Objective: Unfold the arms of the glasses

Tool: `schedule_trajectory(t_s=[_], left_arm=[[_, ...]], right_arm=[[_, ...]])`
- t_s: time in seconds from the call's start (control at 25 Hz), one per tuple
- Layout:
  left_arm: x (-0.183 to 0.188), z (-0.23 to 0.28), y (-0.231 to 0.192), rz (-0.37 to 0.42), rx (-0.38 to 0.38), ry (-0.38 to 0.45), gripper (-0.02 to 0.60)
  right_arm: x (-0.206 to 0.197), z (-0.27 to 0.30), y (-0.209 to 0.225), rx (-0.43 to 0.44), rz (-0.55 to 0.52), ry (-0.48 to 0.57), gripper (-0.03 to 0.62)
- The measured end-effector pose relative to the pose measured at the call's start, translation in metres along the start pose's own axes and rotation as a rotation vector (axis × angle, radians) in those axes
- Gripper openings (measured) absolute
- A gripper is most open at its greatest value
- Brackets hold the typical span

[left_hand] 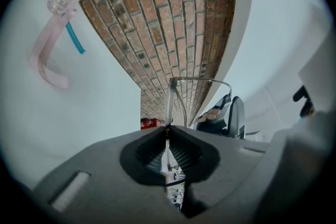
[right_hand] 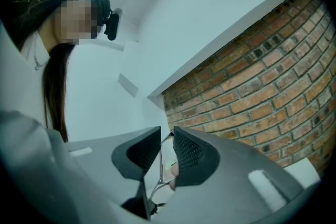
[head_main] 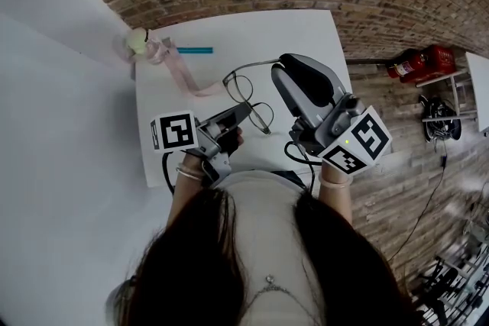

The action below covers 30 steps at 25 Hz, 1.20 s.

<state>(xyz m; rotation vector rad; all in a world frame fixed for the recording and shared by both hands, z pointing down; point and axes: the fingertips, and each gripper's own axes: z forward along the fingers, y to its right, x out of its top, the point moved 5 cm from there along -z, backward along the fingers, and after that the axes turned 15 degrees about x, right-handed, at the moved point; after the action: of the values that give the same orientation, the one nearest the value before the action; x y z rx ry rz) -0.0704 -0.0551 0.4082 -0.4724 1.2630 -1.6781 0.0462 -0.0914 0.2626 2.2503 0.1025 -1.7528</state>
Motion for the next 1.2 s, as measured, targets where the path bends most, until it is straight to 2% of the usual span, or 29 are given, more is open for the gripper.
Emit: schedule_trajectory(t_s=[0.16, 0.32, 0.48, 0.56, 0.68, 0.76, 1.2], left_arm=[[0.001, -0.002, 0.002, 0.001, 0.004, 0.01, 0.02], [0.0, -0.001, 0.014, -0.062, -0.069, 0.024, 0.019], [0.002, -0.002, 0.016, -0.068, -0.072, 0.039, 0.02], [0.003, -0.003, 0.015, -0.058, -0.059, 0.047, 0.02], [0.006, -0.007, 0.005, 0.008, 0.015, 0.061, 0.02], [0.006, -0.009, 0.003, 0.031, 0.038, 0.069, 0.02], [0.008, -0.01, 0.009, 0.059, 0.055, 0.111, 0.02]], right_arm=[[0.003, -0.003, 0.0, -0.013, -0.001, 0.009, 0.069], [0.003, -0.008, 0.001, -0.025, 0.0, 0.007, 0.069], [0.0, -0.009, 0.0, -0.03, 0.008, -0.008, 0.067], [-0.003, -0.009, -0.002, -0.029, 0.013, -0.023, 0.067], [-0.011, -0.006, -0.004, -0.028, 0.019, -0.05, 0.066], [-0.017, -0.004, -0.006, -0.028, 0.024, -0.064, 0.066], [-0.042, 0.008, -0.011, -0.002, 0.058, -0.158, 0.058]])
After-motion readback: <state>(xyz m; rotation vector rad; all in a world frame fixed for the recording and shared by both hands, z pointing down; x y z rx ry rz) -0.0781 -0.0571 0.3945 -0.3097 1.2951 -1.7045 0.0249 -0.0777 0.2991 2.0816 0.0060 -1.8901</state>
